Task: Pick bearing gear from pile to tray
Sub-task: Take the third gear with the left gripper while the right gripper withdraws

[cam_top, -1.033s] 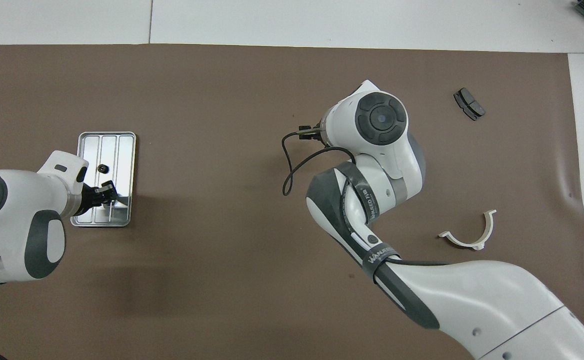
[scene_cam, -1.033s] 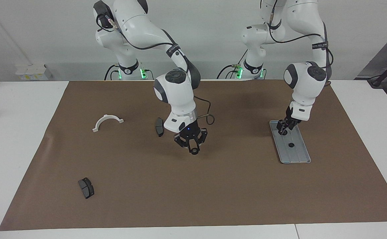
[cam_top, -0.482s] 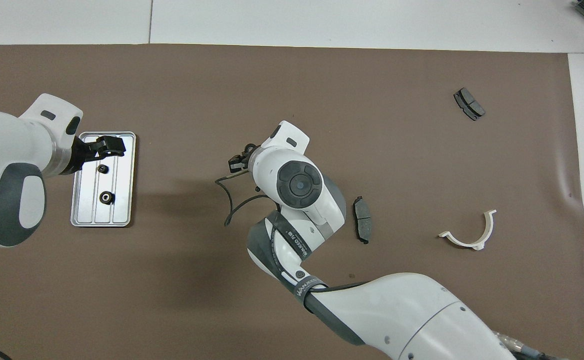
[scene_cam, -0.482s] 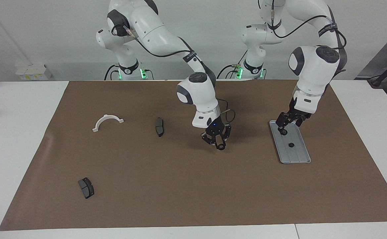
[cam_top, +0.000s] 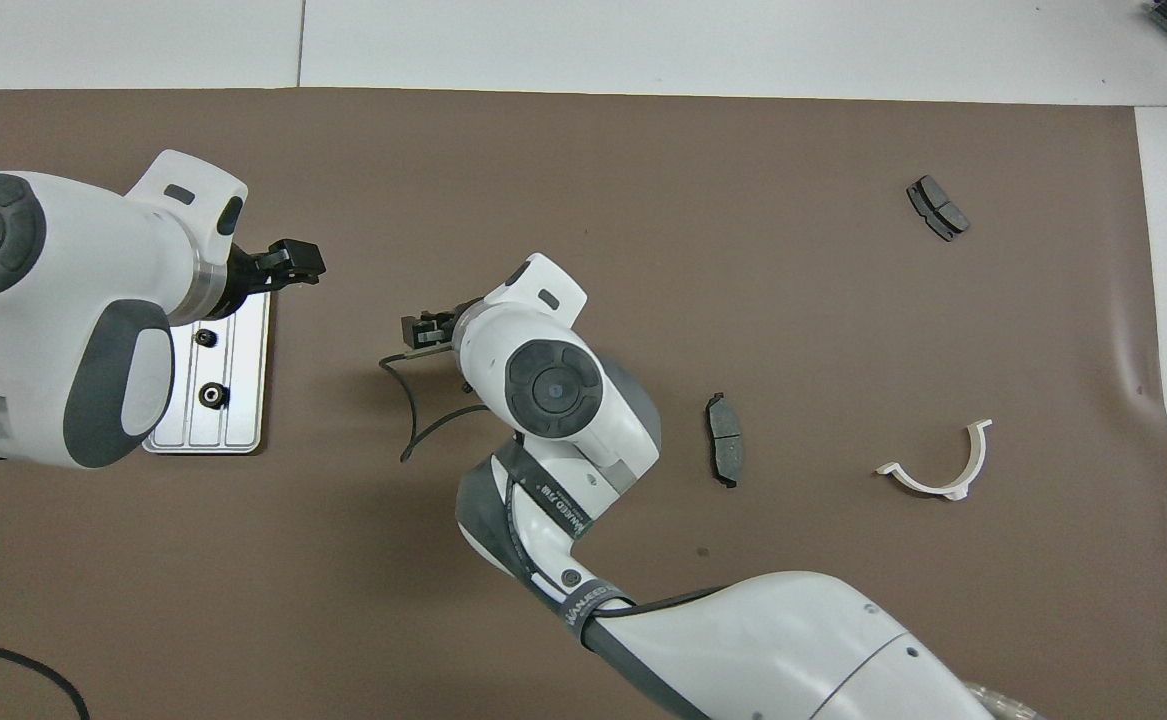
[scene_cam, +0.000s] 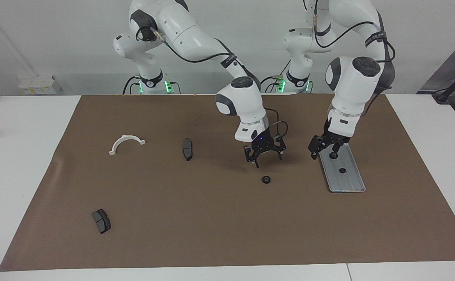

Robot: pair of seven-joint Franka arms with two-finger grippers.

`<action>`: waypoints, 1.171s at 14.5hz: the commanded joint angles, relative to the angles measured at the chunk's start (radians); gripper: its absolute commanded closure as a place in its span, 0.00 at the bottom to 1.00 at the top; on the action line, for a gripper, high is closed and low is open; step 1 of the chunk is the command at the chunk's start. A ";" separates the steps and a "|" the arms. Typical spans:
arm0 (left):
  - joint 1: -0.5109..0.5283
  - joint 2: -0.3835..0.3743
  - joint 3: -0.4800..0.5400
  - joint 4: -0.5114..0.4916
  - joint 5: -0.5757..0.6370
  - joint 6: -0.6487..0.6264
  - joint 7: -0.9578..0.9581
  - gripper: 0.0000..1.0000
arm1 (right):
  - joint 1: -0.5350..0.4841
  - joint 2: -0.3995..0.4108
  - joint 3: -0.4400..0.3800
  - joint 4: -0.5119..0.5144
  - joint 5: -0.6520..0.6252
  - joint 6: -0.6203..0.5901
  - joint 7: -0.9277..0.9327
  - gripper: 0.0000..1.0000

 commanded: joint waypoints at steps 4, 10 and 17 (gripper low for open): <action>-0.203 0.239 0.015 0.133 0.121 0.054 -0.411 0.00 | -0.228 -0.206 0.055 0.018 0.099 -0.349 -0.245 0.00; -0.290 0.327 0.016 0.112 0.152 0.173 -0.583 0.23 | -0.434 -0.421 0.047 0.021 0.148 -0.740 -0.389 0.00; -0.281 0.335 0.018 0.078 0.201 0.224 -0.580 0.33 | -0.600 -0.594 0.041 -0.005 0.144 -0.988 -0.508 0.00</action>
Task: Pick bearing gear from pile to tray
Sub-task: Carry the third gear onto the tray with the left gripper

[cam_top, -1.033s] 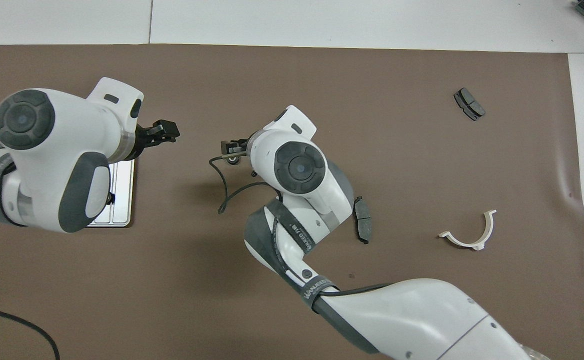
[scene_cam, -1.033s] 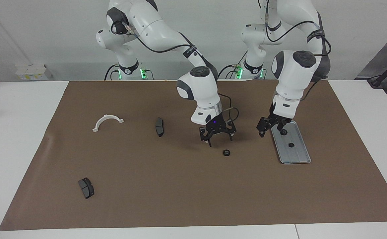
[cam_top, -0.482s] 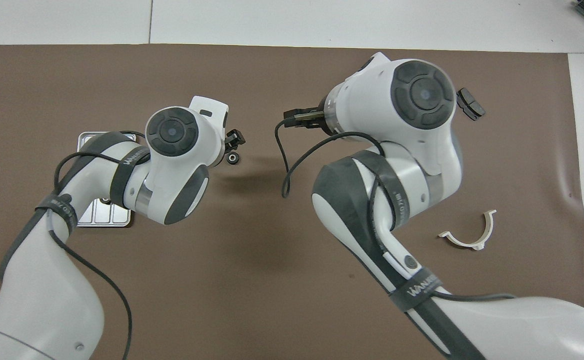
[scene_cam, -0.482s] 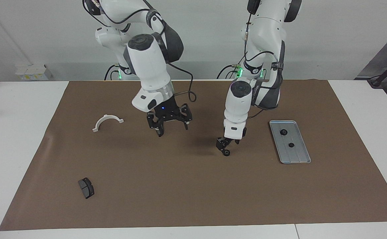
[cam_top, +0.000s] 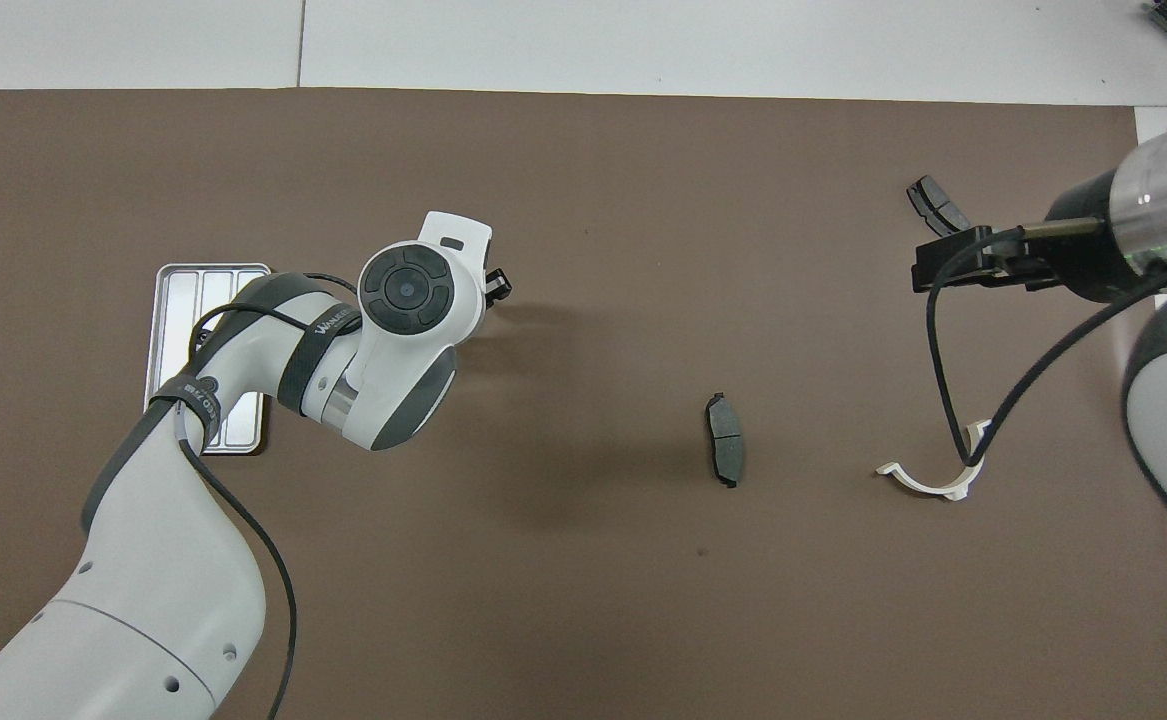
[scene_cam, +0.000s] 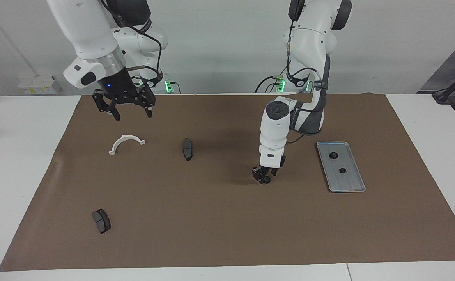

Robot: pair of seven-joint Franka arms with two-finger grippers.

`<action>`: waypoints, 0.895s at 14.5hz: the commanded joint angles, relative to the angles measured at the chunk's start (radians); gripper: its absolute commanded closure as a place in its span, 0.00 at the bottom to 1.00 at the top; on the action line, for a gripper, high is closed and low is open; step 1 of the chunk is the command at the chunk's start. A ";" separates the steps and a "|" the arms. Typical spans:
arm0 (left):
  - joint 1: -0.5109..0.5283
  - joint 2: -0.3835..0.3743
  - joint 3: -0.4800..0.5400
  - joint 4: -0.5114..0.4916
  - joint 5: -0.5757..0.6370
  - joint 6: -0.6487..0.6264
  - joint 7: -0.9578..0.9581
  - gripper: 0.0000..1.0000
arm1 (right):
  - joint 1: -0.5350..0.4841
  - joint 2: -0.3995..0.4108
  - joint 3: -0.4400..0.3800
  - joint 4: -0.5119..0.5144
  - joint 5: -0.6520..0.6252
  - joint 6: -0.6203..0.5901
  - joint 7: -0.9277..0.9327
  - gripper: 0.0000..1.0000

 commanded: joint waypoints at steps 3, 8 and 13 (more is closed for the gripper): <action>-0.010 -0.004 0.005 -0.053 0.027 0.077 -0.023 0.42 | -0.038 -0.086 0.016 -0.071 0.015 -0.053 0.029 0.00; -0.009 -0.006 0.006 -0.057 0.027 0.072 -0.022 1.00 | -0.056 -0.110 0.014 -0.104 0.015 -0.056 0.021 0.00; 0.033 -0.075 0.010 -0.031 0.027 -0.053 0.009 1.00 | -0.058 -0.139 0.016 -0.163 -0.058 -0.035 0.018 0.00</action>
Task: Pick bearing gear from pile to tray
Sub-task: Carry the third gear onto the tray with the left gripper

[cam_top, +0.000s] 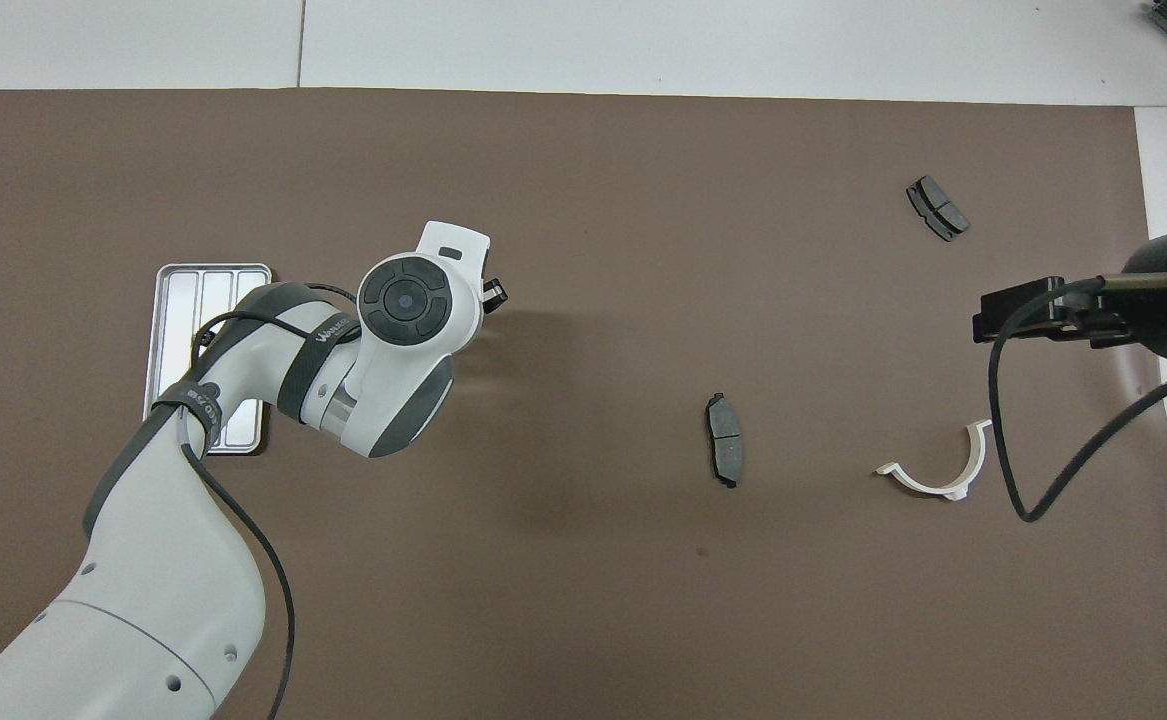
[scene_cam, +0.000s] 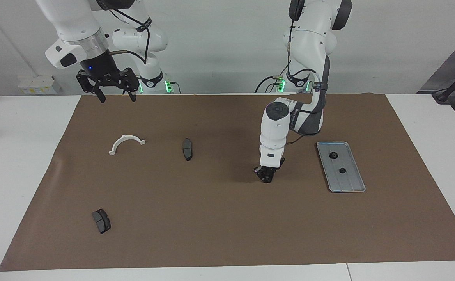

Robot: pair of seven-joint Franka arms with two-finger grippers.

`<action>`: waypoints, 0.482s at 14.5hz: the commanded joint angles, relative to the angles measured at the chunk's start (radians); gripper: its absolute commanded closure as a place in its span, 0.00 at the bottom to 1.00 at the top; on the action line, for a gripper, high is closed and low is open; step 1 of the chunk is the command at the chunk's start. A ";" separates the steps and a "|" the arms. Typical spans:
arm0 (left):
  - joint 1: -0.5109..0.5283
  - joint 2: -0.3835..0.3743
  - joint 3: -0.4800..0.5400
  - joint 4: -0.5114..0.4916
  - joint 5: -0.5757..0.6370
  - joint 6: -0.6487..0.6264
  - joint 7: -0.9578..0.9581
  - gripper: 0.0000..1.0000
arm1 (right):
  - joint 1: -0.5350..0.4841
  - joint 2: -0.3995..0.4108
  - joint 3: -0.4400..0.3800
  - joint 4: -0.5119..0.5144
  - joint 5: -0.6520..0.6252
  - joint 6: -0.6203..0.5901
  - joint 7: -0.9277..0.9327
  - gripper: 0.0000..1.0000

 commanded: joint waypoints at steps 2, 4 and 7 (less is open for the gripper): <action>0.120 -0.176 -0.005 -0.039 0.008 -0.134 0.108 1.00 | -0.013 -0.052 0.015 -0.081 -0.032 0.027 0.002 0.00; 0.194 -0.256 -0.005 -0.085 -0.034 -0.150 0.196 1.00 | -0.011 -0.059 0.016 -0.093 -0.032 0.017 0.004 0.00; 0.324 -0.313 -0.004 -0.136 -0.087 -0.184 0.407 1.00 | -0.011 -0.064 0.016 -0.109 -0.030 0.026 -0.001 0.00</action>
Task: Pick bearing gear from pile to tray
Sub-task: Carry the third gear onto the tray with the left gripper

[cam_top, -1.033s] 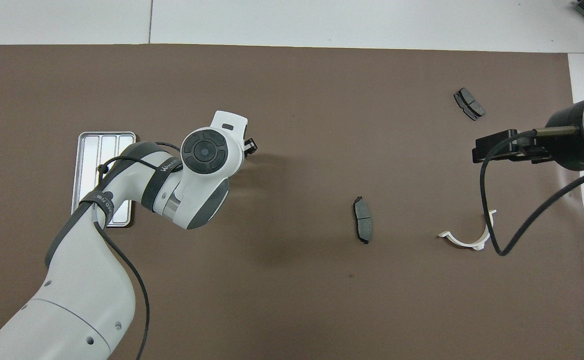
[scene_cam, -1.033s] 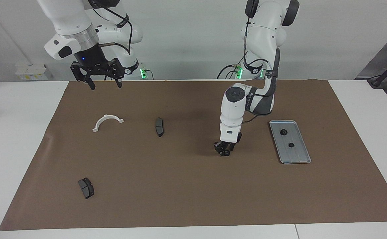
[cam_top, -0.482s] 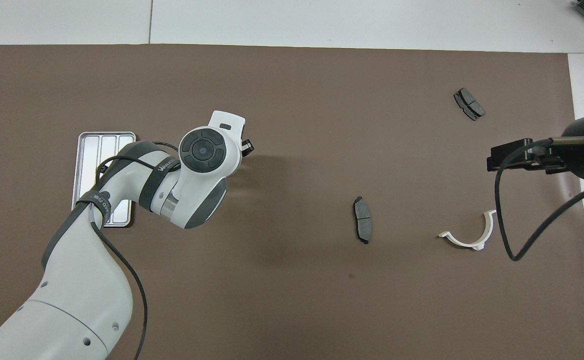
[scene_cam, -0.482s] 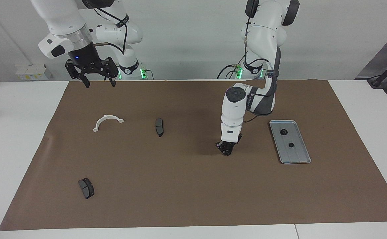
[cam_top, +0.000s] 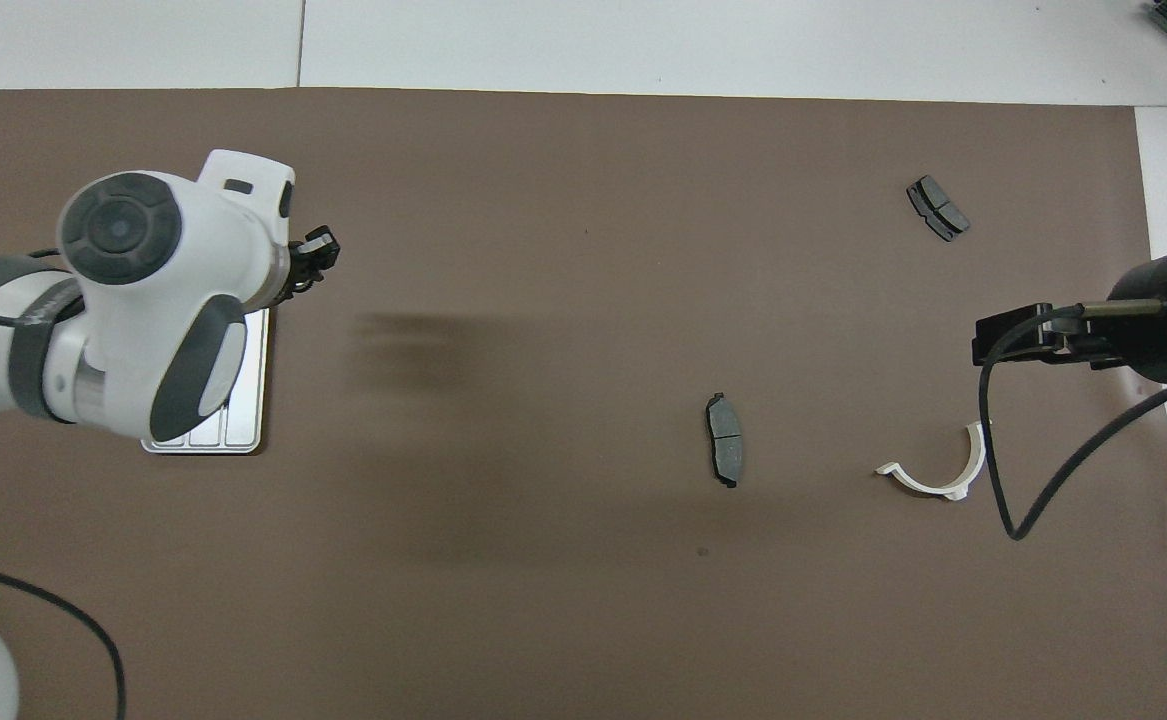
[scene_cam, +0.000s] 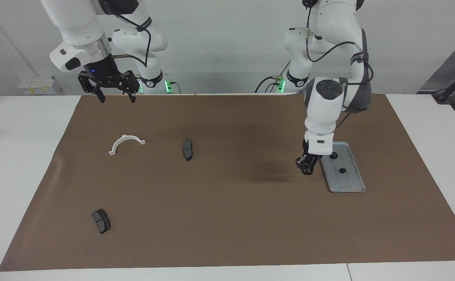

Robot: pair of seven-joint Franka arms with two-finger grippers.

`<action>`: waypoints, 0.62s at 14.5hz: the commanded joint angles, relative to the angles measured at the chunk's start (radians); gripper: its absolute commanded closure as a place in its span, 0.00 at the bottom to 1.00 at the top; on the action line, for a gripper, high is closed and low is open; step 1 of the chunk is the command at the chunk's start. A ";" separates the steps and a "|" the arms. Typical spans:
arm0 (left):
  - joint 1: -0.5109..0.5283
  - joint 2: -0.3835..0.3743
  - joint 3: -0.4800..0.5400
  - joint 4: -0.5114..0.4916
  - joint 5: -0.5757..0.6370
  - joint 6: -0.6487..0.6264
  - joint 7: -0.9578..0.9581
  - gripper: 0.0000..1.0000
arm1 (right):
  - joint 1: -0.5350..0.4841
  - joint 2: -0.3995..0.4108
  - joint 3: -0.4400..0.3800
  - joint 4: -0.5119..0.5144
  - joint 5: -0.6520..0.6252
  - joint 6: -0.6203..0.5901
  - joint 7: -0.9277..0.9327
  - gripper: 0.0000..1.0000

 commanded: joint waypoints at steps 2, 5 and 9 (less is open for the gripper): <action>0.175 -0.076 -0.012 -0.131 -0.056 -0.003 0.277 1.00 | -0.012 -0.035 0.014 -0.052 -0.006 0.026 -0.004 0.00; 0.284 -0.114 -0.012 -0.224 -0.096 0.009 0.459 1.00 | -0.012 -0.035 0.014 -0.052 -0.001 0.028 -0.002 0.00; 0.321 -0.175 -0.007 -0.402 -0.096 0.113 0.554 0.95 | -0.012 -0.035 0.014 -0.053 0.001 0.028 -0.002 0.00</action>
